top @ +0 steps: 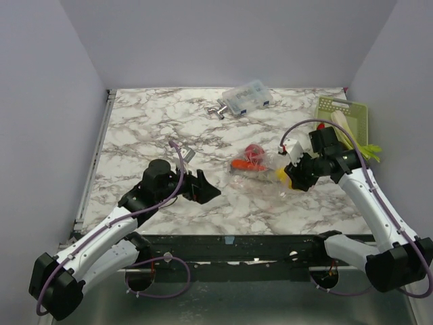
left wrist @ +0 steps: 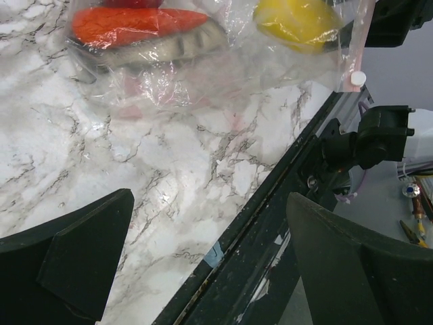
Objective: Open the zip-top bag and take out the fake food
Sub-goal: Pick up the fake fruit from the zipper food storage bag.
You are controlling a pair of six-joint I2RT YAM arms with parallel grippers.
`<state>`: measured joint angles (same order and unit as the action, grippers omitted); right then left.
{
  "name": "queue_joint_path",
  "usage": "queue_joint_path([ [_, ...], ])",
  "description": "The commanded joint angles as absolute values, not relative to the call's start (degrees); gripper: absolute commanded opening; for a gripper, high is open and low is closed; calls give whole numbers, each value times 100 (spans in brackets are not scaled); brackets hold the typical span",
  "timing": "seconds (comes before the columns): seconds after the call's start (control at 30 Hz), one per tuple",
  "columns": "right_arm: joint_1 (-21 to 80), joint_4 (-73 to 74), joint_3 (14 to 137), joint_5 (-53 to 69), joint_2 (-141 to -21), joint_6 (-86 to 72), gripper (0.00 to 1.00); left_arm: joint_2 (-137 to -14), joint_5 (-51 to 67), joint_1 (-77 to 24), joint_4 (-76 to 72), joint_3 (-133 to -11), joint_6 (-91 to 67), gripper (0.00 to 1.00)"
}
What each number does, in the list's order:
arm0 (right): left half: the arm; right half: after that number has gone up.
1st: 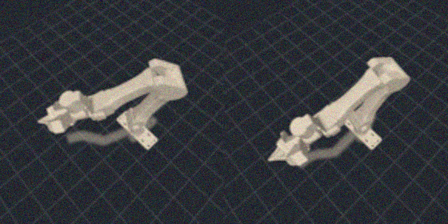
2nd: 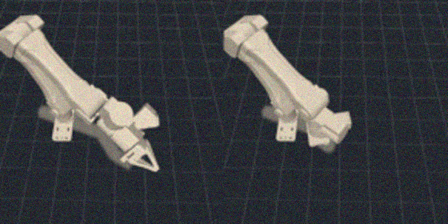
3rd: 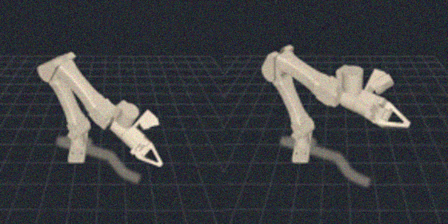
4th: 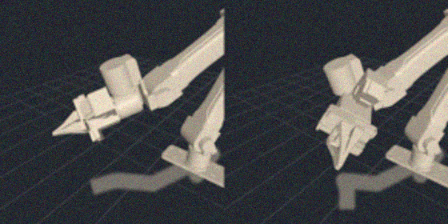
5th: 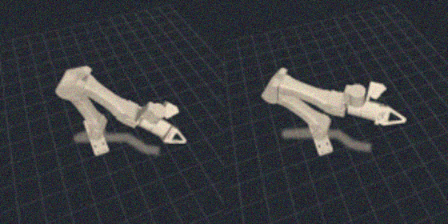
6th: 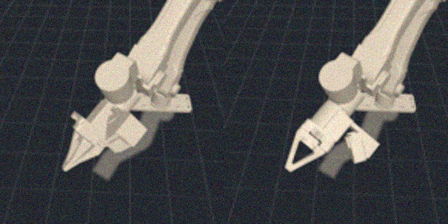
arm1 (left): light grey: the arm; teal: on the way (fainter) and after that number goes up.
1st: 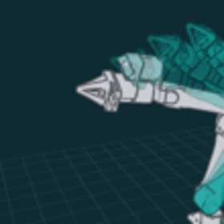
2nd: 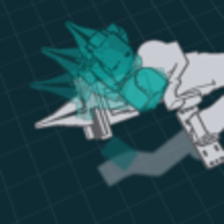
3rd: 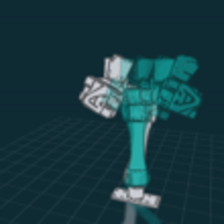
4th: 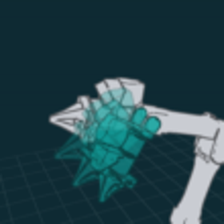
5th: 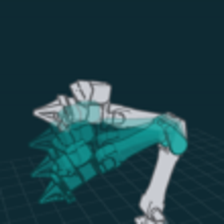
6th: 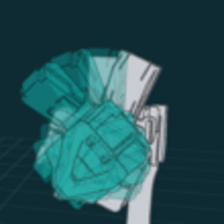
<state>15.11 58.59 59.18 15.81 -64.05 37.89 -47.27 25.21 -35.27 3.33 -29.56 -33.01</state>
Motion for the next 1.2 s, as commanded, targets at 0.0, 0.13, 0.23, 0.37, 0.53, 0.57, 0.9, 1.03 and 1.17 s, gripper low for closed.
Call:
queue_joint_path([
  [0.0,1442,5997,6076,814,-5966,3669,22,-4589,2356,-3523,466,-2940,-3183,99],
  [0.13,1386,6021,5980,578,-5778,3605,22,-4555,2260,-3515,621,-3004,-3101,98],
  [0.23,1187,6086,5952,635,-5618,3612,22,-4408,2018,-3494,966,-3188,-2887,99],
  [0.37,942,6446,6196,927,-5440,3649,22,-4178,1932,-3320,1464,-3491,-2497,99],
  [0.53,641,6803,6224,767,-5271,3801,22,-4179,1935,-3113,1906,-3782,-2033,99],
  [0.57,564,6822,6163,676,-5224,3803,22,-4192,1934,-3085,1973,-3811,-1956,99],
  [0.9,-245,7038,6267,908,-4896,3805,22,-4166,1506,-3006,2378,-3795,-1484,99],
  [1.03,-405,7219,6518,1499,-4848,3850,22,-4129,1380,-3006,2369,-3806,-1416,99],
  [1.17,-623,7396,6782,2039,-4844,3916,22,-4165,1321,-3006,2409,-3812,-1393,99],
])
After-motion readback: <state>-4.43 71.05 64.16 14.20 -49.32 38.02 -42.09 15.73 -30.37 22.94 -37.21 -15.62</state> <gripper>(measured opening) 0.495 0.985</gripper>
